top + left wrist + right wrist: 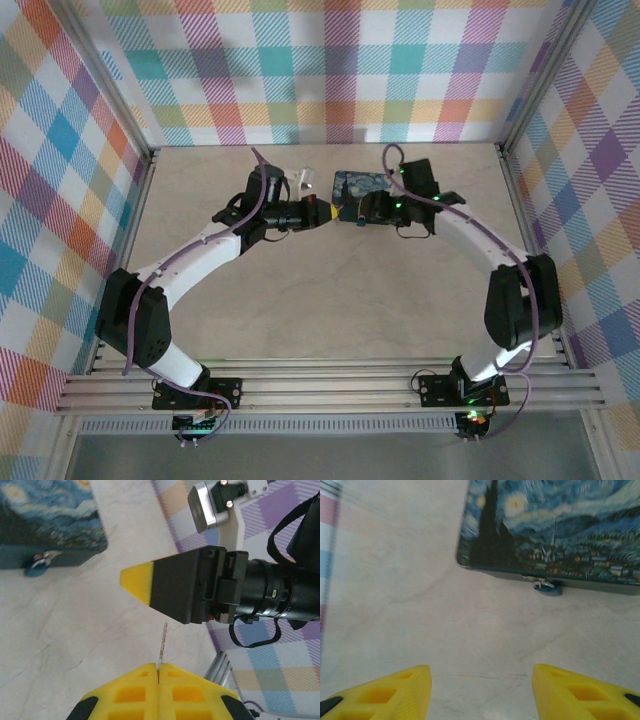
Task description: Unlock the padlock with the key
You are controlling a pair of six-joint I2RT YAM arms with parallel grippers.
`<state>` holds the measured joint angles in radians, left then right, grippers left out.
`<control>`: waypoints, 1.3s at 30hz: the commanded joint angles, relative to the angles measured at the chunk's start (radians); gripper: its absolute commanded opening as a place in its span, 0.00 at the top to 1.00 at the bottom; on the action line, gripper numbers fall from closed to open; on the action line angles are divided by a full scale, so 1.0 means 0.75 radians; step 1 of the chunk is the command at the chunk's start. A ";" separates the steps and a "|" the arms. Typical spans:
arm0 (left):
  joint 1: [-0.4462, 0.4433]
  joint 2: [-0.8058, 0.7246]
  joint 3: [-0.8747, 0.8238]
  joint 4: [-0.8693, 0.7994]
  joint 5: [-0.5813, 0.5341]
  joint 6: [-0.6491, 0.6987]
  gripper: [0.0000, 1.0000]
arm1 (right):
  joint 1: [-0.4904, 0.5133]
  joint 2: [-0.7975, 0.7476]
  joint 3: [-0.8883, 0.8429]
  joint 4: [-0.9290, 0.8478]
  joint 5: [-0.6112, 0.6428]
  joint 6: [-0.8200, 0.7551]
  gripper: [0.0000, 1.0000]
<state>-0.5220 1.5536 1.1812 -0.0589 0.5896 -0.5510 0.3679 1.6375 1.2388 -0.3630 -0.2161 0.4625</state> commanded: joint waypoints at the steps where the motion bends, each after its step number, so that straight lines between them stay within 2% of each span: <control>1: 0.007 -0.036 -0.045 -0.052 -0.027 0.074 1.00 | 0.073 0.066 0.012 0.004 0.214 -0.050 0.44; 9: 0.009 -0.043 -0.127 -0.061 -0.025 0.115 1.00 | 0.172 0.250 0.041 0.098 0.489 -0.046 0.44; 16: 0.017 -0.042 -0.164 -0.080 -0.003 0.137 1.00 | 0.180 0.378 0.035 0.218 0.597 -0.049 0.49; 39: 0.021 -0.057 -0.166 -0.154 -0.021 0.146 1.00 | 0.182 0.566 0.146 0.319 0.666 -0.011 0.51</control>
<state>-0.5201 1.5486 1.0676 -0.1585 0.5739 -0.4515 0.4999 2.0365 1.3071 -0.1322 0.2687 0.4412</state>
